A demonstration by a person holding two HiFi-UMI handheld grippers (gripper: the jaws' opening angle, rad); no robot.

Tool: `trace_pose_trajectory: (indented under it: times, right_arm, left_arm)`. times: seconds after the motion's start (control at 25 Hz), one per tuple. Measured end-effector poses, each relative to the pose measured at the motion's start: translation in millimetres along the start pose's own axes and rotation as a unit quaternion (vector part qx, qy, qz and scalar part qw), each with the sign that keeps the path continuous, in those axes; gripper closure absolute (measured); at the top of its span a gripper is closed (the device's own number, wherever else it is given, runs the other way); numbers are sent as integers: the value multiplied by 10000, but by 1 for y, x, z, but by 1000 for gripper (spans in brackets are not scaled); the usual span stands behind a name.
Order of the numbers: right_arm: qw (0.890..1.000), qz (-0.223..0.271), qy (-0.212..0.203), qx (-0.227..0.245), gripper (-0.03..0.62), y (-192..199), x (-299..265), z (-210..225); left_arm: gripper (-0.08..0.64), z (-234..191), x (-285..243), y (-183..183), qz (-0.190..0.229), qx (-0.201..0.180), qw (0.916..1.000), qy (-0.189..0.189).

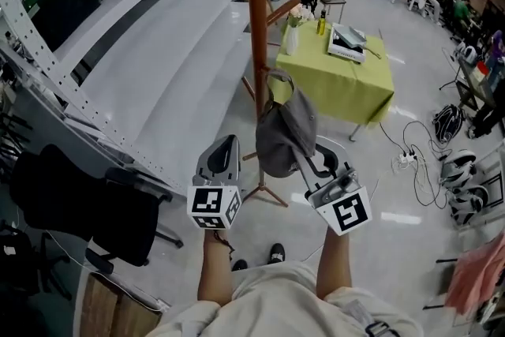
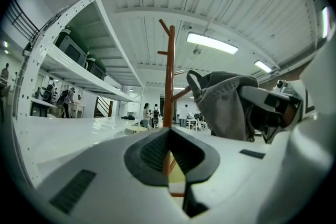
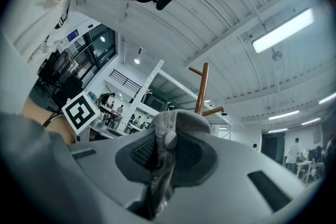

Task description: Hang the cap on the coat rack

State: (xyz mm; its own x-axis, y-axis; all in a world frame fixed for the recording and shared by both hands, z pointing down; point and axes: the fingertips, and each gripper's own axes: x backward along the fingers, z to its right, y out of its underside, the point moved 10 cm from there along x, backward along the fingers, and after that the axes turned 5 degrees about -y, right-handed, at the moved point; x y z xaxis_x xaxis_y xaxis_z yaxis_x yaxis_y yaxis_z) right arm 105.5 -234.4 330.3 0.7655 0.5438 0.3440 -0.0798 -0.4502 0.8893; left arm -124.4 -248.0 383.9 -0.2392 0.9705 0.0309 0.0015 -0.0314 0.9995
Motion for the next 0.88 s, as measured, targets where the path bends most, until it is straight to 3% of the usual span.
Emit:
trace_pose_trajectory:
  times: [0.88]
  right_arm:
    - [9978, 162, -391, -504, 554, 40, -25, 33]
  left_arm:
    - [552, -13, -5, 4, -132, -98, 9978, -649]
